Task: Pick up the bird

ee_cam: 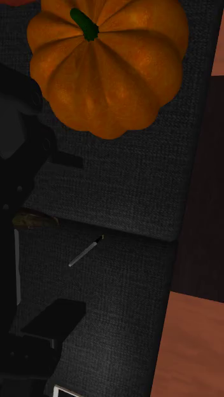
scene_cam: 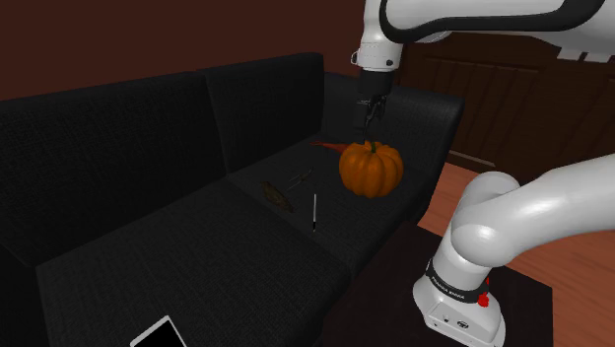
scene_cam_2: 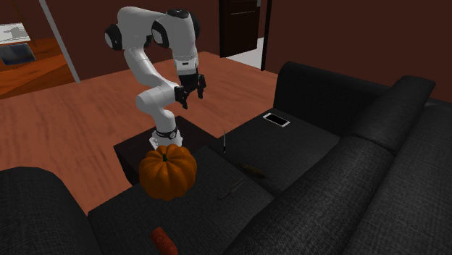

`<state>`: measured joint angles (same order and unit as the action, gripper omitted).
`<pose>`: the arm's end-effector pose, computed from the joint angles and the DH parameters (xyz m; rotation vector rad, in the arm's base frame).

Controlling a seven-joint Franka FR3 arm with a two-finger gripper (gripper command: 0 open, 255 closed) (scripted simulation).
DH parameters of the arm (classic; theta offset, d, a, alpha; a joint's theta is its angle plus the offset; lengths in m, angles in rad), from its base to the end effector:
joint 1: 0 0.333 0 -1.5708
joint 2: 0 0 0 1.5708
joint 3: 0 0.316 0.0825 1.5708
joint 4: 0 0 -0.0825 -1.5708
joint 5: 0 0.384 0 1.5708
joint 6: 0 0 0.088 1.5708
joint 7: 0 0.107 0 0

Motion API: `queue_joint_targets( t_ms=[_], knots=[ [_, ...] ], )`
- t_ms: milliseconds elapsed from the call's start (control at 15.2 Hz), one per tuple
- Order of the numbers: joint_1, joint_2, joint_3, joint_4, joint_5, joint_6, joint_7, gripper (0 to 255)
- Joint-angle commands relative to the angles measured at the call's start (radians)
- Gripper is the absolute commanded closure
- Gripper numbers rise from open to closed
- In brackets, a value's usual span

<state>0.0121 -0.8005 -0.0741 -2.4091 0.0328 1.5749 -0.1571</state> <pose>0.3016 -0.0210 0.5698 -3.0471 -0.1796 0.0404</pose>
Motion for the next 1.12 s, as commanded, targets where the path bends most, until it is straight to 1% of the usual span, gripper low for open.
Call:
queue_joint_targets(
  t_ms=[0, 264, 528, 792, 1056],
  knots=[
    [0.000, 0.000, 0.000, 0.000, 0.000, 0.000, 0.000, 0],
    [0.013, 0.063, 0.012, -0.071, 0.019, 0.175, 0.005, 0],
    [0.028, 0.155, 0.023, -0.116, 0.040, 0.353, 0.006, 0],
    [0.046, 0.271, 0.033, -0.134, 0.063, 0.530, 0.004, 0],
    [0.065, 0.408, 0.041, -0.124, 0.088, 0.698, -0.002, 0]
  ],
)
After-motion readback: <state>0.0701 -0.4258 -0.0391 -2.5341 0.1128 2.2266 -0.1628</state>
